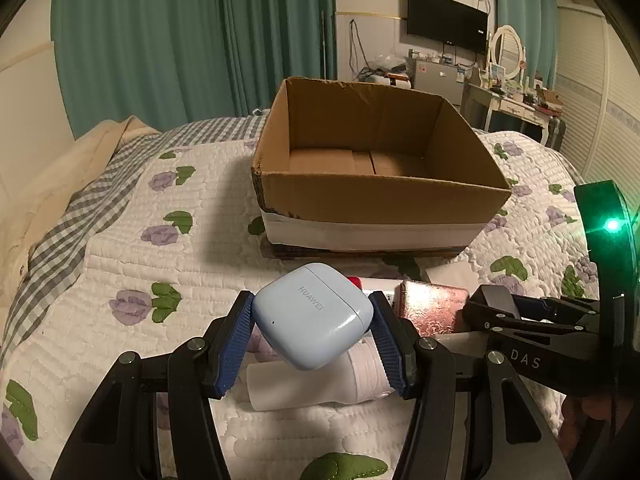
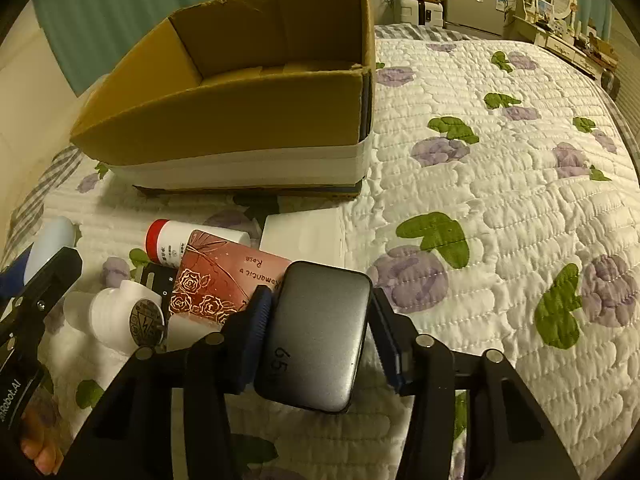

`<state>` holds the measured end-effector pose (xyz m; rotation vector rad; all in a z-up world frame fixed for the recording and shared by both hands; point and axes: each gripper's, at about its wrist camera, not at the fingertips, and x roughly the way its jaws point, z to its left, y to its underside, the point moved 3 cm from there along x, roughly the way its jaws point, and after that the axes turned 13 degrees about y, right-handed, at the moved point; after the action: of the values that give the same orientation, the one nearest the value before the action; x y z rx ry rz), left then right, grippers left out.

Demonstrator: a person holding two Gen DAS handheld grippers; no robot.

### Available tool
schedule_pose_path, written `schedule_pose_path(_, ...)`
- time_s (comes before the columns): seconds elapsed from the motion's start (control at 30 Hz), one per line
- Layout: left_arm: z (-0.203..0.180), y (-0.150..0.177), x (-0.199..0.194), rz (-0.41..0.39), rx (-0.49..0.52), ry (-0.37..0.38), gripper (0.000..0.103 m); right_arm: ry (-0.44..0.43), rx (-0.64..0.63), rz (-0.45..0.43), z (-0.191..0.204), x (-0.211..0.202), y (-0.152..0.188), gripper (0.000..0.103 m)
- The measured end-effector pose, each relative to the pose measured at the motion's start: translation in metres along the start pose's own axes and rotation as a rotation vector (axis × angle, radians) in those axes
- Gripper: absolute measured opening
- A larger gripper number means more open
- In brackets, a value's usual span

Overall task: Organize rigid objects
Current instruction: 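Grasp the black power bank with the right gripper while the left gripper holds the earbud case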

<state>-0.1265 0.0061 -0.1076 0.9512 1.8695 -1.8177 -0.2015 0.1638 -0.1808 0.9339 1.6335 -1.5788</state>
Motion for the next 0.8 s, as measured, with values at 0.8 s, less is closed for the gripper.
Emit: schedule_pose_path(0.8,-0.005,-0.055,-0.051,-0.133,0.013,0.009,0.058,-0.005,-0.171,-0.417,0.014,-0.152,-0.097,0.042)
